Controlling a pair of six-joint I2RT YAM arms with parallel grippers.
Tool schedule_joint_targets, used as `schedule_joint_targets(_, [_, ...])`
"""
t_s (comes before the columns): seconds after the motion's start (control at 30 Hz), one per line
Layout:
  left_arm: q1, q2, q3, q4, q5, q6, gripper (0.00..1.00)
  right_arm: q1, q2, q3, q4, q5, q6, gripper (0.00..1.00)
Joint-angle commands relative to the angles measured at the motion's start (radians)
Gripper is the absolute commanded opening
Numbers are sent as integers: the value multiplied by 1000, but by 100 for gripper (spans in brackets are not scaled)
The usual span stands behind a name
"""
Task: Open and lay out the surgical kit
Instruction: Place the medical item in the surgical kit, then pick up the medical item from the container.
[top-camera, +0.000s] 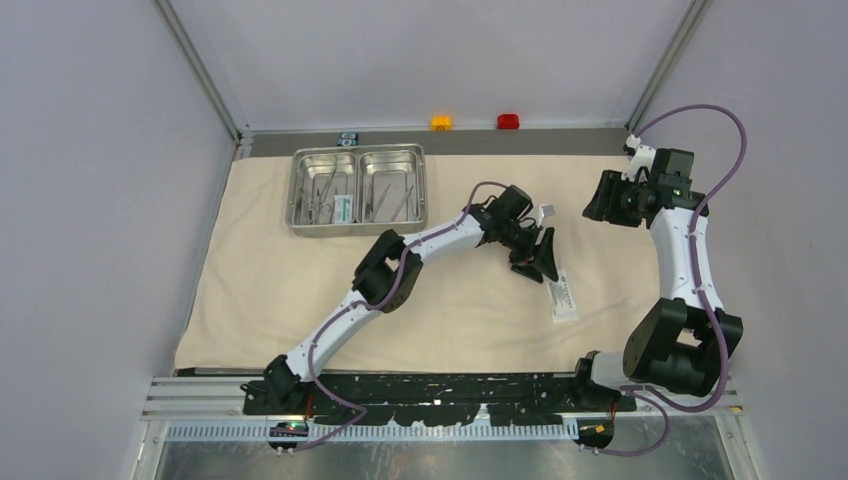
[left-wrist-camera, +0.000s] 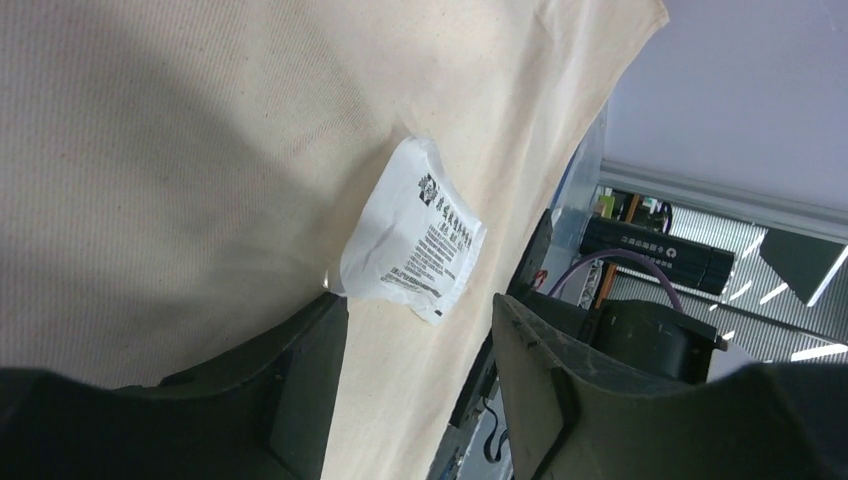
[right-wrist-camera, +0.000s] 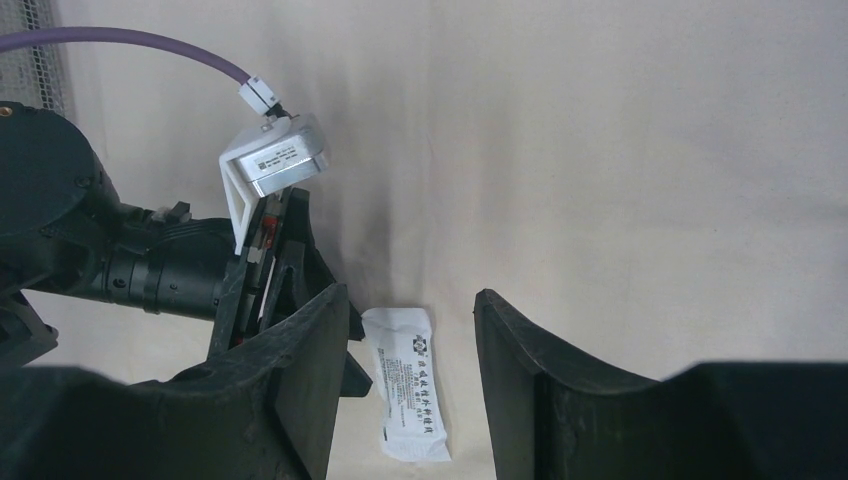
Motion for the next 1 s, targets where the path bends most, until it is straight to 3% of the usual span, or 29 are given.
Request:
schedule_joint_targets(0.0, [6,-38,37,-105,9,84,59,-5,6,0,21,-18,-16,55])
schedule_joint_targets(0.37, [11,-211,15,-297,-186,438,72,-5,4,1,19,-25,-12,55])
schedule_joint_targets(0.6, [64,-492,-199,-398,-435,749,79,-3,-20,-6,27,-39,-7,55])
schedule_joint_targets(0.77, [184,-645,-321,-459,-656,937,81,10,-19,-8,28,-45,-8,55])
schedule_joint_targets(0.97, [446,-738,-378,-488,-701,963,78,32,-15,-13,29,-52,-13,55])
